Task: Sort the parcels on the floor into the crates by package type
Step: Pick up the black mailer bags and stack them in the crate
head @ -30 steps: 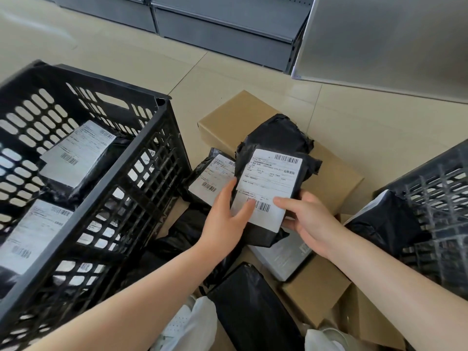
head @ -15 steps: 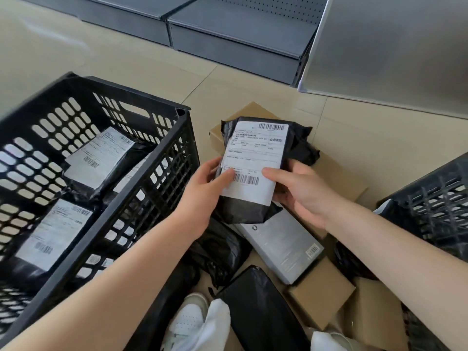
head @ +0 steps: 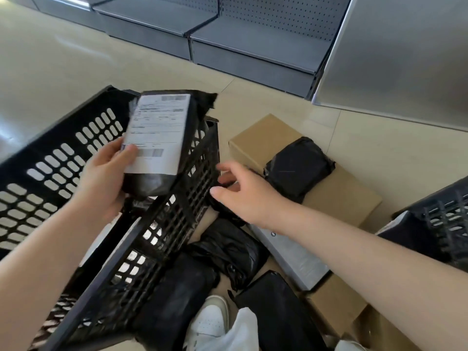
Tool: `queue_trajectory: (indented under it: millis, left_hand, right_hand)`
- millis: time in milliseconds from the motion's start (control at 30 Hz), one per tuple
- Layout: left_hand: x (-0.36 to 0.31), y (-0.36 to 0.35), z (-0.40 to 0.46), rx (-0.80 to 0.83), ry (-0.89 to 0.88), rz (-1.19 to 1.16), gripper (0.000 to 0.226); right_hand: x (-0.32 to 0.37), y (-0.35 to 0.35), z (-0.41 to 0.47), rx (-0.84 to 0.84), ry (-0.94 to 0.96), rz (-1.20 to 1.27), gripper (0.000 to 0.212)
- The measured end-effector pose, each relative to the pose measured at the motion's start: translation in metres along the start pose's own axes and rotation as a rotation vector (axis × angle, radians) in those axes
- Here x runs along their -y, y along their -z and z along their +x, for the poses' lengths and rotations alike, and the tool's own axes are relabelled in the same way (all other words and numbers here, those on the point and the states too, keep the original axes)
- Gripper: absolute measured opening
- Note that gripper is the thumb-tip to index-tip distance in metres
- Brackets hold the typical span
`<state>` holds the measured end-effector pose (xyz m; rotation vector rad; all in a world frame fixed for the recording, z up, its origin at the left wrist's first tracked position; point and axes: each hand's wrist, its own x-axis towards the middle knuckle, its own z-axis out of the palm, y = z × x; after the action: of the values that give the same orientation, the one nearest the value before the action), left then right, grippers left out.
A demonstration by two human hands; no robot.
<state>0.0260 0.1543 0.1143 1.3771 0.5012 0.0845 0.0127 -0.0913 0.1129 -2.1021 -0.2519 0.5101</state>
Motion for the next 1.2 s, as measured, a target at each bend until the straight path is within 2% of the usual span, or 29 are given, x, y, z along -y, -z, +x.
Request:
queue_trajectory:
  millis: [167, 433, 533, 733, 1000, 1100, 1200]
  left_hand:
    - [0.009, 0.055, 0.017, -0.125, 0.085, -0.013, 0.032]
    - [0.04, 0.105, 0.024, -0.196, 0.247, 0.071, 0.018]
    - [0.048, 0.116, 0.027, -0.15, 0.3, 0.166, 0.021]
    - [0.059, 0.137, 0.03, -0.094, 0.478, 0.403, 0.032]
    - [0.064, 0.157, 0.026, 0.087, 0.68, 0.741, 0.019]
    - [0.074, 0.153, 0.028, 0.172, 0.698, 0.833, 0.016]
    - [0.086, 0.15, 0.034, 0.216, 0.646, 0.898, 0.016]
  right_hand:
    - [0.02, -0.042, 0.026, 0.051, 0.196, -0.214, 0.059]
    - [0.017, -0.095, 0.054, 0.026, 0.23, -0.631, 0.076]
    - [0.012, -0.104, 0.052, -0.029, 0.256, -0.752, 0.082]
    - [0.009, -0.107, 0.05, -0.034, 0.262, -0.775, 0.082]
    - [0.011, -0.11, 0.05, -0.036, 0.254, -0.773, 0.081]
    - [0.01, -0.11, 0.05, -0.039, 0.256, -0.786, 0.081]
    - [0.009, -0.11, 0.05, -0.047, 0.259, -0.79, 0.081]
